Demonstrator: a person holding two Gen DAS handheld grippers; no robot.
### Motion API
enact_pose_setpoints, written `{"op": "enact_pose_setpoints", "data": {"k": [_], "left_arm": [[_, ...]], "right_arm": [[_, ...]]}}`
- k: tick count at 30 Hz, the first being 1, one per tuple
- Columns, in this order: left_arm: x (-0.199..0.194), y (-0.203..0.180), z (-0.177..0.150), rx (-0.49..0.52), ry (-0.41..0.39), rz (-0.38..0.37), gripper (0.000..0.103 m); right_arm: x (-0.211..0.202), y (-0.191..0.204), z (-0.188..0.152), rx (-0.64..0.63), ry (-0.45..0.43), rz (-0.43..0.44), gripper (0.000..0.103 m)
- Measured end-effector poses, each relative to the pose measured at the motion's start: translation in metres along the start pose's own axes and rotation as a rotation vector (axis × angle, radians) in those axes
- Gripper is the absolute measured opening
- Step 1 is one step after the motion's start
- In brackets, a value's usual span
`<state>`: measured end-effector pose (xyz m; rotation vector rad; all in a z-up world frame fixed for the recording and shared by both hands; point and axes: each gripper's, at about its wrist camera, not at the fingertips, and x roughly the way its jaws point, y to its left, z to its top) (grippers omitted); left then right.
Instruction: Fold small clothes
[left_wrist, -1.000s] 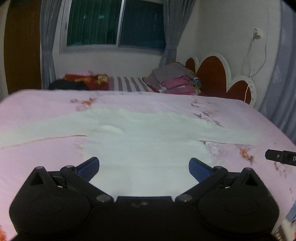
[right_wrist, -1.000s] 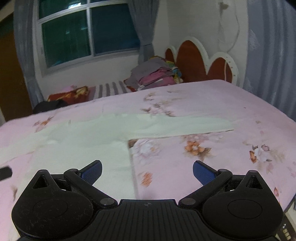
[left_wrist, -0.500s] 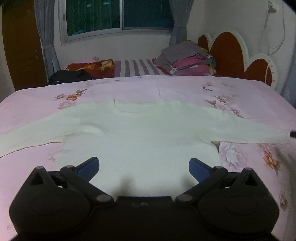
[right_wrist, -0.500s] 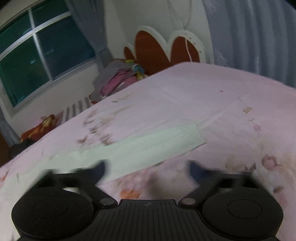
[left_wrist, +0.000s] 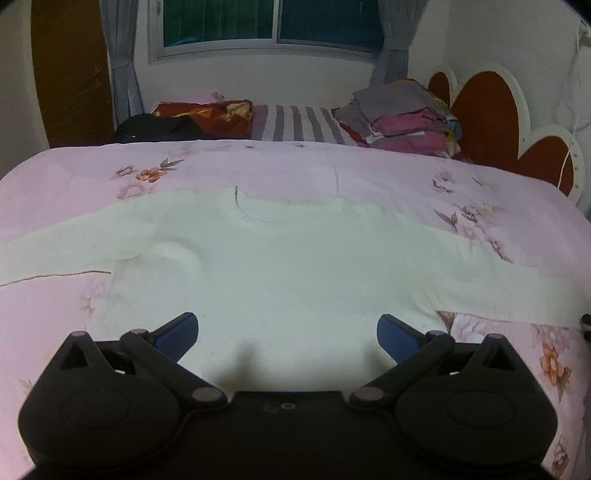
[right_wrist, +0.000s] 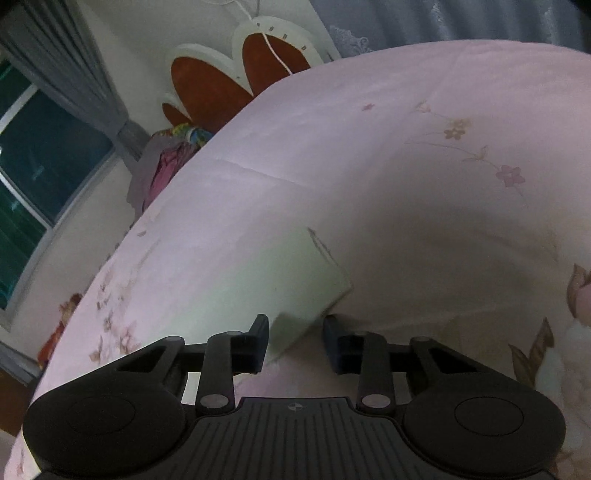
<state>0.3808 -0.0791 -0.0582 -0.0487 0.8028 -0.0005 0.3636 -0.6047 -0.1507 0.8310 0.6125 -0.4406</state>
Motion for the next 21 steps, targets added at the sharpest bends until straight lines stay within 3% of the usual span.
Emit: {"op": "enact_pose_setpoints", "data": {"k": [2, 3, 4, 5, 9, 15, 21], "left_arm": [[-0.003, 0.003, 0.005, -0.004, -0.013, 0.008, 0.103], [-0.006, 0.007, 0.007, -0.009, -0.025, 0.022, 0.103], [-0.008, 0.012, 0.01, -0.017, -0.037, 0.034, 0.103], [-0.011, 0.018, 0.011, -0.022, -0.048, 0.043, 0.103], [-0.014, 0.045, 0.014, 0.024, -0.05, 0.121, 0.103], [-0.009, 0.104, 0.005, 0.007, -0.034, 0.149, 0.103], [0.009, 0.164, -0.003, -0.045, -0.014, 0.09, 0.103]], "right_arm": [[0.0, -0.003, 0.002, 0.006, -0.01, 0.005, 0.033], [0.0, -0.003, 0.003, 0.002, -0.016, 0.003, 0.027], [0.001, -0.004, 0.006, -0.007, -0.021, -0.015, 0.006], [0.002, -0.002, 0.006, -0.03, -0.024, -0.064, 0.0], [0.003, 0.018, 0.008, -0.132, -0.036, -0.16, 0.002], [-0.024, 0.076, -0.016, -0.243, -0.04, -0.019, 0.002], [-0.045, 0.186, -0.098, -0.47, 0.025, 0.114, 0.002]]}}
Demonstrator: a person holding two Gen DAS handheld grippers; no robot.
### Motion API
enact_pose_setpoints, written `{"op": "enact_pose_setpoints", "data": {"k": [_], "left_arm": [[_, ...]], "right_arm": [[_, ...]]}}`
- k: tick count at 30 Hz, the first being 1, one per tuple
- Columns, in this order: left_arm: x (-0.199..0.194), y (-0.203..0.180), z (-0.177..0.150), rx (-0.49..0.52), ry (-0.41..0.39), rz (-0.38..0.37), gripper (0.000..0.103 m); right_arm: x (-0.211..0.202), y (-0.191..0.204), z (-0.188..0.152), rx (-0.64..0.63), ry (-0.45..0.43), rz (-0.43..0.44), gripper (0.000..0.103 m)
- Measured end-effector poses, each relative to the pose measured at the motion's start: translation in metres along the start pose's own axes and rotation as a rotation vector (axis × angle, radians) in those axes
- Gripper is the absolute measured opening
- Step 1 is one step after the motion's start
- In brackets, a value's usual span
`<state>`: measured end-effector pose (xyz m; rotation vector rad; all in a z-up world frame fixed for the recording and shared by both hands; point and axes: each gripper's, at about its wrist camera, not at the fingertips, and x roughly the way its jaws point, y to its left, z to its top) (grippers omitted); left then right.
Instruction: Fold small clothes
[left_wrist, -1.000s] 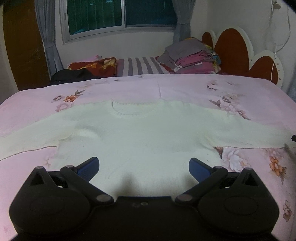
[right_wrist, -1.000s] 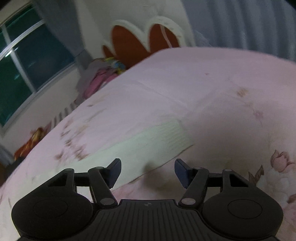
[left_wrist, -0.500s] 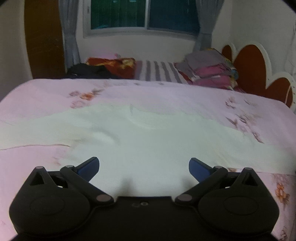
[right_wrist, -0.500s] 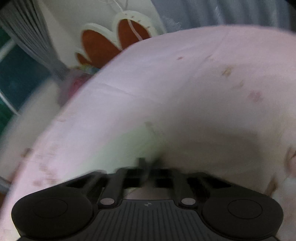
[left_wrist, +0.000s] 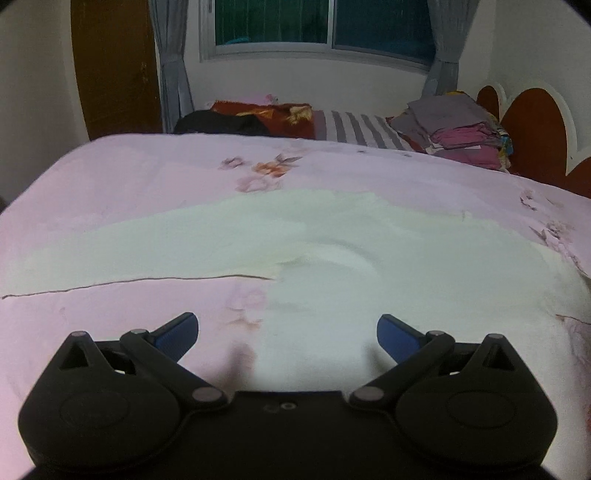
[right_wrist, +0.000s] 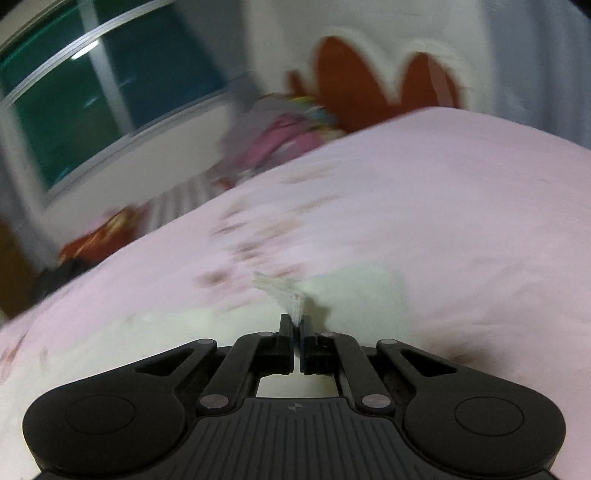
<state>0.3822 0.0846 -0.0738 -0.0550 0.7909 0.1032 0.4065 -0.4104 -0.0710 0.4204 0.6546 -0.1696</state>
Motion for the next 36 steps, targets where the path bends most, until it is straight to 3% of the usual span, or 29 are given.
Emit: {"op": "enact_pose_setpoints", "data": {"k": [3, 9, 18, 19, 20, 22, 23, 25, 26, 27, 28, 29, 31, 34, 36], "left_arm": [[0.005, 0.031, 0.003, -0.021, 0.0, -0.038, 0.103], [0.014, 0.08, 0.005, -0.013, 0.013, -0.044, 0.103], [0.016, 0.124, -0.009, -0.052, 0.052, -0.026, 0.103], [0.016, 0.124, -0.008, -0.054, 0.051, -0.026, 0.103], [0.016, 0.125, -0.006, -0.057, 0.049, -0.032, 0.103], [0.016, 0.121, -0.002, -0.067, 0.04, -0.057, 0.103], [0.018, 0.119, 0.0, -0.069, 0.035, -0.073, 0.102], [0.023, 0.107, 0.005, -0.074, 0.037, -0.124, 0.102], [0.028, 0.098, 0.009, -0.079, 0.04, -0.161, 0.097], [0.035, 0.087, 0.013, -0.087, 0.049, -0.203, 0.09], [0.043, 0.073, 0.017, -0.096, 0.068, -0.252, 0.085], [0.051, 0.061, 0.021, -0.103, 0.087, -0.301, 0.076], [0.068, 0.031, 0.026, -0.103, 0.121, -0.382, 0.07], [0.092, -0.014, 0.035, -0.116, 0.163, -0.496, 0.052], [0.111, -0.035, 0.037, -0.15, 0.204, -0.531, 0.033]], "right_arm": [[0.004, 0.067, -0.025, -0.082, 0.035, 0.052, 0.002], [0.036, 0.195, -0.076, -0.297, 0.098, 0.143, 0.002], [0.078, 0.299, -0.129, -0.509, 0.196, 0.286, 0.002], [0.082, 0.305, -0.135, -0.516, 0.206, 0.281, 0.006], [0.084, 0.309, -0.139, -0.533, 0.196, 0.271, 0.013], [0.076, 0.311, -0.143, -0.564, 0.173, 0.298, 0.073], [0.069, 0.308, -0.145, -0.569, 0.142, 0.298, 0.075], [0.055, 0.299, -0.147, -0.59, 0.118, 0.288, 0.072], [0.052, 0.29, -0.146, -0.569, 0.126, 0.294, 0.066], [0.051, 0.279, -0.144, -0.537, 0.143, 0.307, 0.047], [0.051, 0.267, -0.142, -0.505, 0.168, 0.296, 0.038], [0.051, 0.255, -0.14, -0.475, 0.18, 0.265, 0.036], [0.04, 0.234, -0.131, -0.413, 0.18, 0.231, 0.035], [0.035, 0.198, -0.122, -0.328, 0.179, 0.17, 0.035], [0.03, 0.178, -0.116, -0.293, 0.181, 0.145, 0.035]]}}
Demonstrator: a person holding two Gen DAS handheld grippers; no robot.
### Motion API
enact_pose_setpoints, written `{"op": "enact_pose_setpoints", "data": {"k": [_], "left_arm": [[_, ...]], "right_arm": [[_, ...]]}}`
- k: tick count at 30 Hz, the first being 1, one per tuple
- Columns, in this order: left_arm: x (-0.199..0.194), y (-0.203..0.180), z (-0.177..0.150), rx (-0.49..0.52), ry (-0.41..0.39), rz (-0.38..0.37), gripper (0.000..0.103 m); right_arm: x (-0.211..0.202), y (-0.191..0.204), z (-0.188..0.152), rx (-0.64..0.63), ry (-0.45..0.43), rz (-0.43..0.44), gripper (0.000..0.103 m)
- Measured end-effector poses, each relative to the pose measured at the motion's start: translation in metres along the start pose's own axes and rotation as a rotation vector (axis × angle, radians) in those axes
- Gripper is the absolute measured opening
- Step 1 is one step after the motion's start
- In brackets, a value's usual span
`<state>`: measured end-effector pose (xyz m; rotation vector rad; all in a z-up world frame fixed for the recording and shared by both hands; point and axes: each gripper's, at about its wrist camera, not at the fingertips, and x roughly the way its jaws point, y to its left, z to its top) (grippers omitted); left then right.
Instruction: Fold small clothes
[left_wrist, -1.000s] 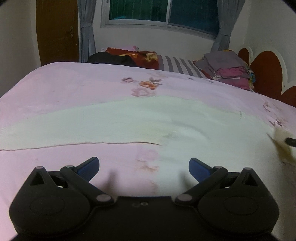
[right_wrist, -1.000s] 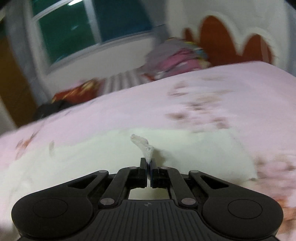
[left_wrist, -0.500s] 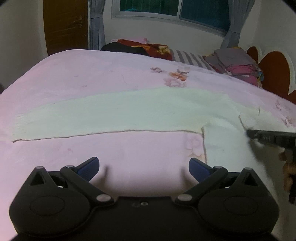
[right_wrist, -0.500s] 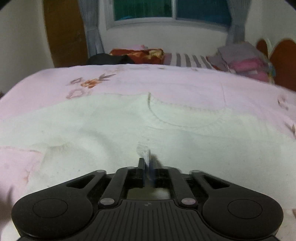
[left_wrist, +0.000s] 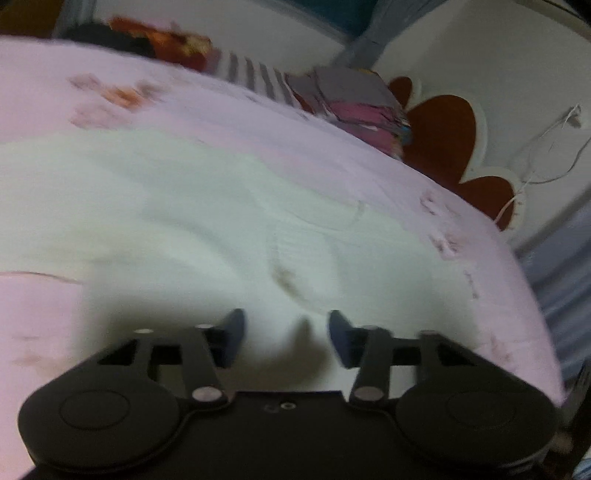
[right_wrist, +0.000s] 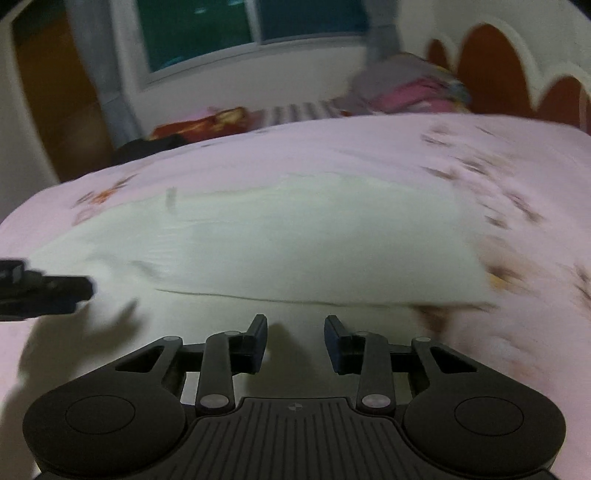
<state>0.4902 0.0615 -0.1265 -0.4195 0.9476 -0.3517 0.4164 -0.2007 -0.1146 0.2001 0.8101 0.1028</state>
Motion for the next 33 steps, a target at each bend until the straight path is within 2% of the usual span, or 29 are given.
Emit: {"op": "enact_pose_setpoints", "data": {"k": [2, 5, 6, 7, 8, 9, 11, 15, 18, 20, 24, 29, 33], "left_arm": [[0.019, -0.002, 0.004, -0.058, 0.019, -0.012, 0.027], [0.035, -0.005, 0.008, -0.096, 0.009, 0.0, 0.027], [0.039, -0.007, 0.01, -0.088, 0.004, 0.009, 0.022], [0.042, -0.008, 0.011, -0.086, 0.004, 0.017, 0.018], [0.044, -0.008, 0.011, -0.088, 0.003, 0.022, 0.008], [0.046, -0.006, 0.011, -0.091, 0.0, 0.022, 0.004], [0.042, 0.0, 0.015, -0.099, -0.012, 0.009, 0.004], [0.009, 0.007, 0.024, -0.069, -0.114, 0.02, 0.003], [-0.015, 0.024, 0.029, -0.064, -0.153, 0.061, 0.003], [-0.022, 0.028, 0.03, -0.026, -0.164, 0.104, 0.003], [-0.03, 0.034, 0.027, -0.011, -0.183, 0.135, 0.003], [-0.036, 0.044, 0.024, -0.041, -0.202, 0.143, 0.003], [-0.034, 0.048, 0.021, -0.025, -0.187, 0.153, 0.003]], "right_arm": [[-0.004, -0.018, -0.001, 0.031, 0.005, -0.019, 0.035], [-0.007, -0.04, -0.002, 0.085, 0.008, -0.022, 0.03], [-0.006, -0.045, -0.001, 0.101, 0.011, -0.016, 0.024], [-0.004, -0.048, 0.0, 0.114, 0.012, -0.012, 0.023], [-0.004, -0.051, 0.001, 0.127, 0.01, -0.007, 0.023], [-0.001, -0.052, 0.004, 0.141, 0.007, -0.002, 0.023], [-0.004, -0.057, 0.004, 0.16, 0.002, 0.0, 0.023], [-0.004, -0.064, 0.004, 0.168, 0.002, 0.005, 0.023], [-0.001, -0.066, 0.007, 0.168, 0.004, 0.002, 0.023], [0.001, -0.067, 0.008, 0.167, 0.005, -0.002, 0.023], [0.003, -0.067, 0.007, 0.163, 0.003, -0.012, 0.023], [0.003, -0.067, 0.008, 0.155, 0.012, -0.037, 0.023], [0.003, -0.071, 0.007, 0.162, 0.014, -0.033, 0.023]]}}
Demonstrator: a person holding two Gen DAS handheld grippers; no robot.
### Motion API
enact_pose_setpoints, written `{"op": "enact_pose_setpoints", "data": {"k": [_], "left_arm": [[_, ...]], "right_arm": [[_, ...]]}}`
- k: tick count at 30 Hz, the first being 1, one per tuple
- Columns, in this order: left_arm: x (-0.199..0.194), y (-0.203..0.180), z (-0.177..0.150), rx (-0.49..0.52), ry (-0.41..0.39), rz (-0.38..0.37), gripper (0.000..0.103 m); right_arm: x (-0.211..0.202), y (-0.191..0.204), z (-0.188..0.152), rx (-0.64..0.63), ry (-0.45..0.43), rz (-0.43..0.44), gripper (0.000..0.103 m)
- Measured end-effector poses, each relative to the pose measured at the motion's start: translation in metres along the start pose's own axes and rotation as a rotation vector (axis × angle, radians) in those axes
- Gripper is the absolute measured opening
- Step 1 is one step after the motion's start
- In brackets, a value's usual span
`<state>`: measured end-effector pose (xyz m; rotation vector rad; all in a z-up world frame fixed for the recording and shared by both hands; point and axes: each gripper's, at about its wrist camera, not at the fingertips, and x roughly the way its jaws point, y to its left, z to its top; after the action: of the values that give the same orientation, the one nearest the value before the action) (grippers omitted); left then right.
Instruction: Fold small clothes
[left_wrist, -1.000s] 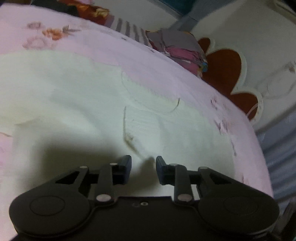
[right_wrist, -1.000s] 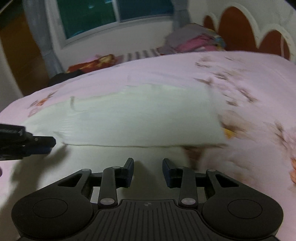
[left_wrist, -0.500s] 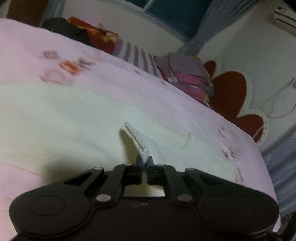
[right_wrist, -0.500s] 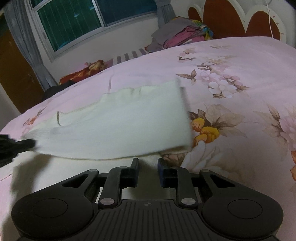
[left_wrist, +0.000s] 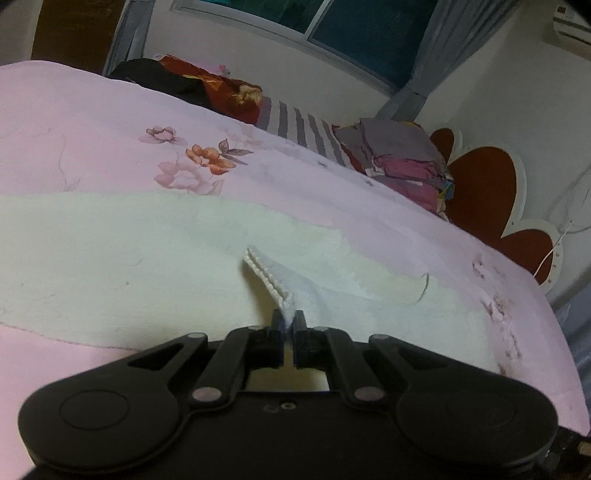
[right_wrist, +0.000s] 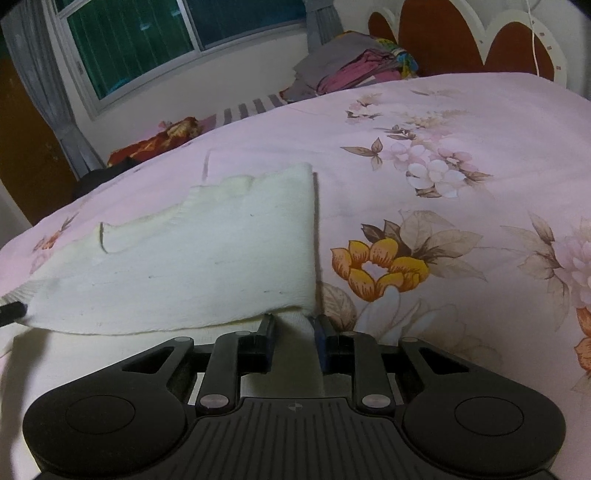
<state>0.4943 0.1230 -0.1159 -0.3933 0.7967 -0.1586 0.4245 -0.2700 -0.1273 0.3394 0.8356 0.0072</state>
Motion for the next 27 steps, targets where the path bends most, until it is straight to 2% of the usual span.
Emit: {"op": "enact_pose_setpoints", "data": {"k": [6, 7, 9, 13, 16, 19, 20, 22, 24, 25, 27], "left_arm": [[0.004, 0.008, -0.005, -0.007, 0.002, 0.019, 0.004], [0.003, 0.008, -0.005, -0.006, 0.0, 0.02, 0.004], [0.003, 0.01, -0.007, -0.006, 0.004, 0.022, 0.004], [0.009, 0.014, -0.01, 0.0, 0.02, 0.033, 0.004], [0.01, 0.015, -0.013, -0.007, 0.02, 0.035, 0.004], [0.01, 0.017, -0.013, -0.011, 0.029, 0.032, 0.005], [0.01, 0.017, -0.013, 0.0, 0.039, 0.036, 0.01], [0.0, 0.015, -0.01, 0.028, 0.018, 0.067, 0.02], [-0.018, 0.005, -0.008, 0.109, -0.07, 0.139, 0.043], [-0.022, -0.002, -0.006, 0.144, -0.1, 0.15, 0.045], [-0.019, -0.017, -0.001, 0.184, -0.105, 0.108, 0.048]], "right_arm": [[-0.004, 0.0, -0.002, -0.01, 0.002, -0.008, 0.023], [-0.005, 0.0, -0.001, -0.01, 0.004, -0.008, 0.021], [-0.014, 0.0, 0.002, -0.002, -0.014, 0.003, 0.006], [-0.026, 0.003, 0.01, -0.02, -0.083, 0.022, 0.004], [-0.008, 0.008, 0.016, -0.052, -0.038, 0.033, 0.004], [0.009, 0.005, 0.016, -0.077, -0.006, 0.001, 0.004], [0.008, 0.002, 0.02, -0.057, 0.005, 0.01, 0.004], [-0.002, 0.001, 0.023, -0.051, -0.034, 0.018, 0.004], [-0.01, 0.001, 0.028, -0.053, -0.066, 0.044, 0.004], [-0.012, 0.003, 0.031, -0.062, -0.076, 0.053, 0.004], [-0.006, 0.015, 0.037, -0.083, -0.069, 0.092, 0.004]]}}
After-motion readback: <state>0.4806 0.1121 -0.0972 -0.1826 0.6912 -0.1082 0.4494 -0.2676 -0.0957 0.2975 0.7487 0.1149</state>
